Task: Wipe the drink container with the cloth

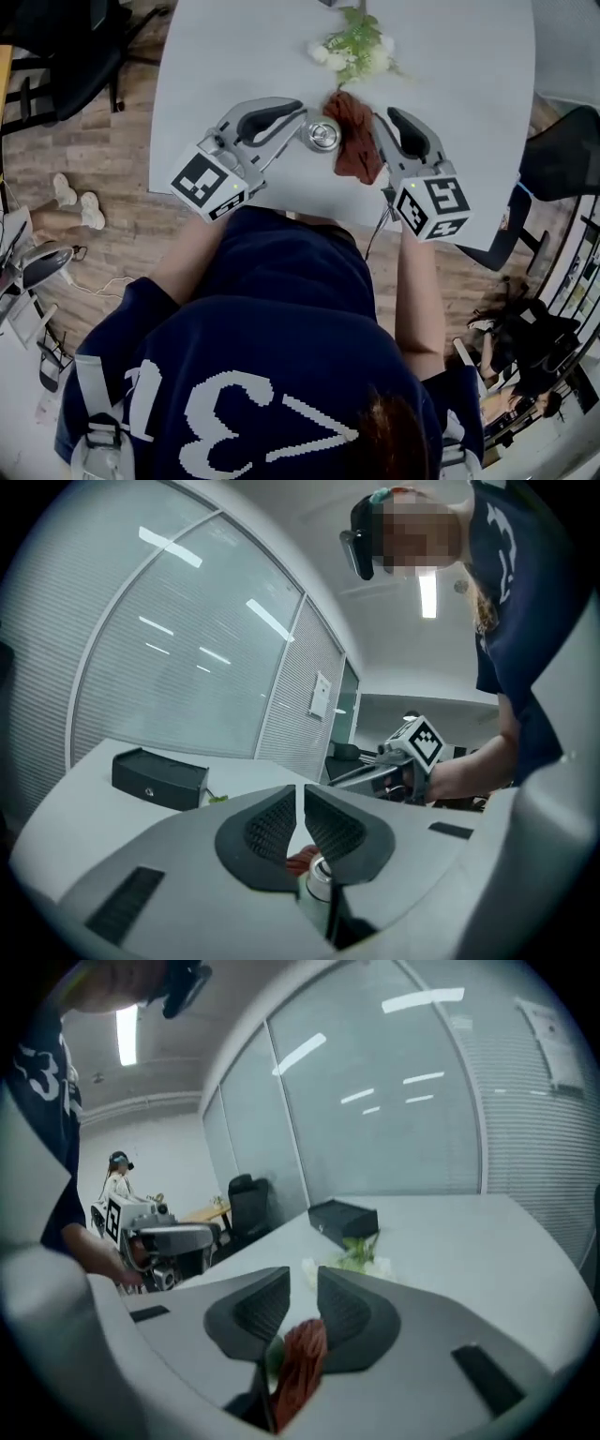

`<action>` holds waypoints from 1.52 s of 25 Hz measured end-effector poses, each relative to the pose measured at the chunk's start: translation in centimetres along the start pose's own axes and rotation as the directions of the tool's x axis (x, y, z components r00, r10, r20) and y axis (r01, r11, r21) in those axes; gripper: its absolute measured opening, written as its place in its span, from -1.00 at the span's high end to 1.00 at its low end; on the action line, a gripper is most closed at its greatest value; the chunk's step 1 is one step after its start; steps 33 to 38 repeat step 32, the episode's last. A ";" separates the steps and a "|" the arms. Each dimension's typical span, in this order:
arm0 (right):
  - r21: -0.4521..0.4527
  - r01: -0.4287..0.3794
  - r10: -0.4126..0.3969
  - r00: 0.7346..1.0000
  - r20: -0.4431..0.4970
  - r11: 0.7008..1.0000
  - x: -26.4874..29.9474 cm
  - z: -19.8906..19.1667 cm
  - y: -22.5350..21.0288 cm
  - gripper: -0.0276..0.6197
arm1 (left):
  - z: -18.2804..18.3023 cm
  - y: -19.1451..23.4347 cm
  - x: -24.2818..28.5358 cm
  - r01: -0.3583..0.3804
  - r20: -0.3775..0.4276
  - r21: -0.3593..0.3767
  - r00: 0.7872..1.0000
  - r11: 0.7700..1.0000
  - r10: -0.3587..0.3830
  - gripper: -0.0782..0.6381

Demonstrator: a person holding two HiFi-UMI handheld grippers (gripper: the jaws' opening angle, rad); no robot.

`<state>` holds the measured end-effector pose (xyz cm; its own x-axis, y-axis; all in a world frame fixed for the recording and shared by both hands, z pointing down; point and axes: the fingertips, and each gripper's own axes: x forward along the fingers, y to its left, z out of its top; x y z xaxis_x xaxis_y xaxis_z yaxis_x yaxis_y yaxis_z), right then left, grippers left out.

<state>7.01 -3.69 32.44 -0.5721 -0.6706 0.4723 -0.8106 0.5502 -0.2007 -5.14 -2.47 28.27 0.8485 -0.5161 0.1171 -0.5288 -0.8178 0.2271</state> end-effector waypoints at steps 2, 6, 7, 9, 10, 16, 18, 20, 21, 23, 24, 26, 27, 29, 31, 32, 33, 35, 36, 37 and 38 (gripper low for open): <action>-0.006 0.014 -0.013 0.989 0.145 1.000 -1.9 4.0 0.5 0.77 | 2.2 0.5 -0.5 -0.034 0.033 0.030 0.999 0.999 0.033 0.70; -0.018 0.053 -0.045 0.946 0.320 0.998 -5.2 9.5 1.5 0.84 | 5.6 0.8 -1.3 -0.104 0.079 0.121 0.992 0.987 0.095 0.73; -0.019 0.071 -0.060 0.934 0.351 0.997 -5.9 10.5 1.5 0.84 | 6.3 0.8 -1.5 -0.121 0.087 0.139 0.990 0.983 0.110 0.73; -0.016 0.103 -0.088 0.909 0.407 0.995 -7.3 12.4 1.8 0.84 | 7.5 0.9 -1.9 -0.151 0.106 0.156 0.985 0.976 0.135 0.73; -0.014 0.115 -0.098 0.897 0.432 0.993 -7.9 13.2 1.9 0.84 | 8.0 1.0 -2.1 -0.163 0.114 0.160 0.983 0.974 0.146 0.73; -0.027 0.182 -0.143 0.847 0.512 0.983 -10.0 16.0 2.3 0.84 | 10.3 1.5 -2.9 -0.206 0.149 0.181 0.972 0.962 0.180 0.73; -0.025 0.197 -0.156 0.838 0.522 0.980 -10.4 16.1 2.3 0.84 | 10.7 1.6 -3.0 -0.216 0.154 0.182 0.970 0.959 0.189 0.73; -0.022 0.213 -0.169 0.830 0.532 0.977 -10.8 16.1 2.3 0.84 | 11.0 1.6 -3.3 -0.226 0.158 0.183 0.967 0.957 0.198 0.73; -0.021 0.222 -0.176 0.825 0.537 0.975 -11.1 16.1 2.4 0.84 | 11.2 1.5 -3.5 -0.231 0.161 0.184 0.966 0.955 0.203 0.73; -0.023 0.234 -0.184 0.816 0.547 0.972 -11.4 16.4 2.5 0.84 | 11.5 1.6 -3.8 -0.241 0.165 0.188 0.964 0.952 0.211 0.73; -0.025 0.239 -0.186 0.814 0.551 0.971 -11.4 16.5 2.5 0.84 | 11.7 1.6 -3.8 -0.244 0.166 0.189 0.963 0.951 0.214 0.73; -0.030 0.244 -0.187 0.812 0.553 0.969 -11.5 16.8 2.5 0.84 | 11.8 1.6 -3.8 -0.248 0.166 0.189 0.962 0.950 0.218 0.73; -0.033 0.247 -0.188 0.811 0.554 0.969 -11.5 16.9 2.5 0.84 | 11.9 1.6 -3.8 -0.250 0.167 0.189 0.961 0.950 0.219 0.73; -0.038 0.252 -0.189 0.810 0.555 0.967 -11.6 17.0 2.4 0.84 | 12.0 1.6 -3.7 -0.251 0.168 0.188 0.961 0.949 0.221 0.73; -0.042 0.257 -0.191 0.809 0.556 0.966 -11.7 17.2 2.4 0.84 | 12.1 1.4 -3.5 -0.252 0.169 0.187 0.960 0.949 0.221 0.73; -0.045 0.259 -0.191 0.809 0.556 0.965 -11.8 17.2 2.3 0.84 | 12.1 1.4 -3.4 -0.252 0.169 0.187 0.960 0.949 0.221 0.73; -0.045 0.259 -0.191 0.809 0.556 0.965 -11.8 17.2 2.3 0.84 | 12.1 1.4 -3.4 -0.252 0.169 0.187 0.960 0.949 0.221 0.73; -0.045 0.259 -0.191 0.809 0.556 0.965 -11.8 17.2 2.3 0.84 | 12.1 1.4 -3.4 -0.252 0.169 0.187 0.960 0.949 0.221 0.73; -0.045 0.259 -0.191 0.809 0.556 0.965 -11.8 17.2 2.3 0.84 | 12.1 1.4 -3.4 -0.252 0.169 0.187 0.960 0.949 0.221 0.73; -0.045 0.259 -0.191 0.809 0.556 0.965 -11.8 17.2 2.3 0.84 | 12.1 1.4 -3.4 -0.252 0.169 0.187 0.960 0.949 0.221 0.73; -0.045 0.259 -0.191 0.809 0.556 0.965 -11.8 17.2 2.3 0.84 | 12.1 1.4 -3.4 -0.252 0.169 0.187 0.960 0.949 0.221 0.73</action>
